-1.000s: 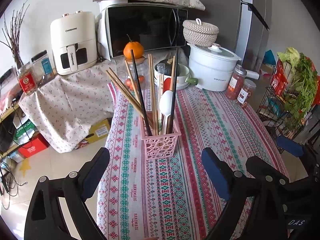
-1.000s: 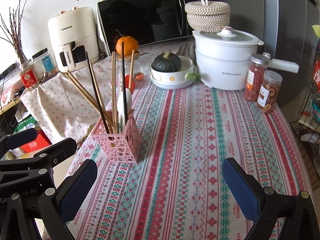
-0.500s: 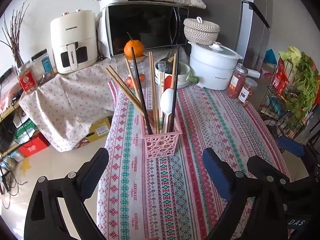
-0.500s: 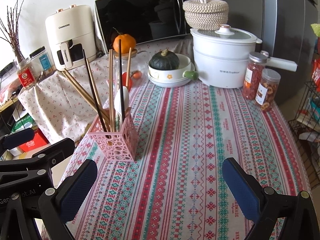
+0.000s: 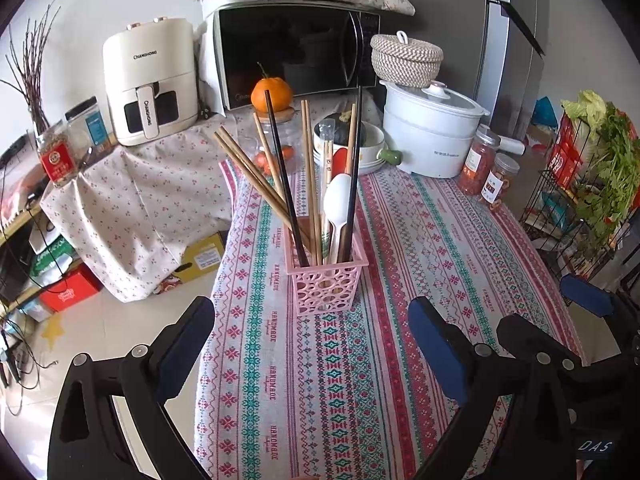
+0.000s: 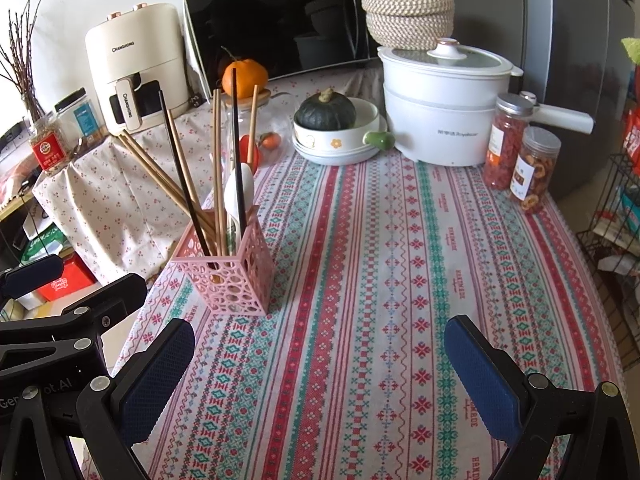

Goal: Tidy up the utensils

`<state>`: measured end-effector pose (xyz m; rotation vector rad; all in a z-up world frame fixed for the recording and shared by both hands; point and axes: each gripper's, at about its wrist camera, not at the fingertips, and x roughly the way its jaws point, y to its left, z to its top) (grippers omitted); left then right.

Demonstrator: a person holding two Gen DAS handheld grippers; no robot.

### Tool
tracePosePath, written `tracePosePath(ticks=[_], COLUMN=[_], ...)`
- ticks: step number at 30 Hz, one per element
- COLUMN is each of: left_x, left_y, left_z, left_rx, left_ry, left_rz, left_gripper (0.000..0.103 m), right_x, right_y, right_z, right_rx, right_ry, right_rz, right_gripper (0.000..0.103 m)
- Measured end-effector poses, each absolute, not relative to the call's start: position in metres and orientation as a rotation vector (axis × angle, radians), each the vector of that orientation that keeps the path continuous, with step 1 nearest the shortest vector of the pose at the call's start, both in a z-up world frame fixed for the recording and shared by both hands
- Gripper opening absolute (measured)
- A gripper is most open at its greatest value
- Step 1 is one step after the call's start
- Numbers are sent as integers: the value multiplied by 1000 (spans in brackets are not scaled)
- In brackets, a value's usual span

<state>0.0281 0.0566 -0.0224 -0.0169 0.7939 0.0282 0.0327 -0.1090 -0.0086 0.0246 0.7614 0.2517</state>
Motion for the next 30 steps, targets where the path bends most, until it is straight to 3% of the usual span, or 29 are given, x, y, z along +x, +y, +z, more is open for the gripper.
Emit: tracePosePath(ticks=[30], left_x=[28], left_y=[56], left_z=[-23], left_rx=[-35], left_ry=[806], left_rz=[31], left_gripper=[99], right_x=[33], right_y=[-108], right_z=[-9], right_rx=[33], right_ry=[770], right_rz=[248], right_gripper=[103])
